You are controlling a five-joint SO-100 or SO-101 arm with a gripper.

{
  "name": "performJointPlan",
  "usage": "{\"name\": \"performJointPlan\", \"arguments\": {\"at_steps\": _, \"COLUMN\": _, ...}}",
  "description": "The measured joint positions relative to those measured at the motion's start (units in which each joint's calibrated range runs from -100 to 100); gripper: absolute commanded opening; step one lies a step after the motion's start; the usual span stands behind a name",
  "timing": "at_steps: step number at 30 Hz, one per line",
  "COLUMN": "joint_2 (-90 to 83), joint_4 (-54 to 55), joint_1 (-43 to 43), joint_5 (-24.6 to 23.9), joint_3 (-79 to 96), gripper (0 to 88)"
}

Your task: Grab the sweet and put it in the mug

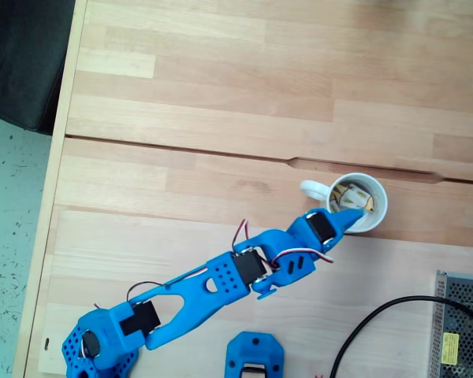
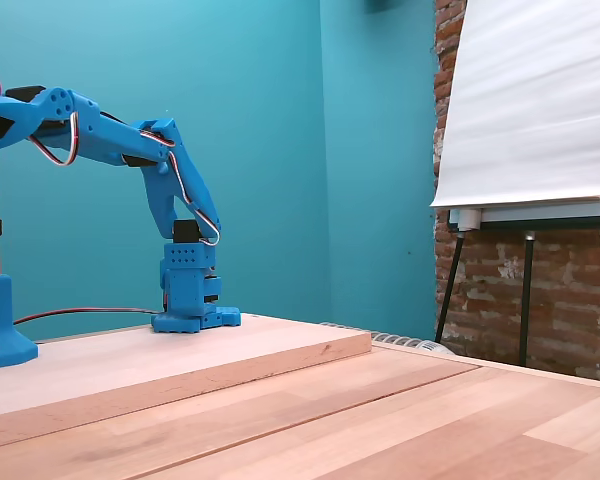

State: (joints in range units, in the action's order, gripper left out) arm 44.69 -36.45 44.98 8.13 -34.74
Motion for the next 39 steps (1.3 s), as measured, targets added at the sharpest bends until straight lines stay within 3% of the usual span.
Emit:
{"name": "performJointPlan", "arguments": {"at_steps": 4, "joint_2": -1.5, "joint_4": -8.1, "joint_1": -1.0, "joint_5": -1.0, "joint_3": 0.0, "gripper": 6.1}}
{"name": "performJointPlan", "arguments": {"at_steps": 13, "joint_2": -7.0, "joint_4": -32.5, "joint_1": -4.5, "joint_5": -9.4, "joint_3": 0.0, "gripper": 4.0}}
{"name": "performJointPlan", "arguments": {"at_steps": 23, "joint_2": -8.5, "joint_4": -46.9, "joint_1": -5.6, "joint_5": -12.7, "joint_3": 8.1, "gripper": 4.1}}
{"name": "performJointPlan", "arguments": {"at_steps": 31, "joint_2": -20.1, "joint_4": -48.1, "joint_1": -7.5, "joint_5": -14.3, "joint_3": 27.0, "gripper": 4.1}}
{"name": "performJointPlan", "arguments": {"at_steps": 39, "joint_2": -41.0, "joint_4": -36.5, "joint_1": -11.8, "joint_5": -14.2, "joint_3": 54.4, "gripper": 4.0}}
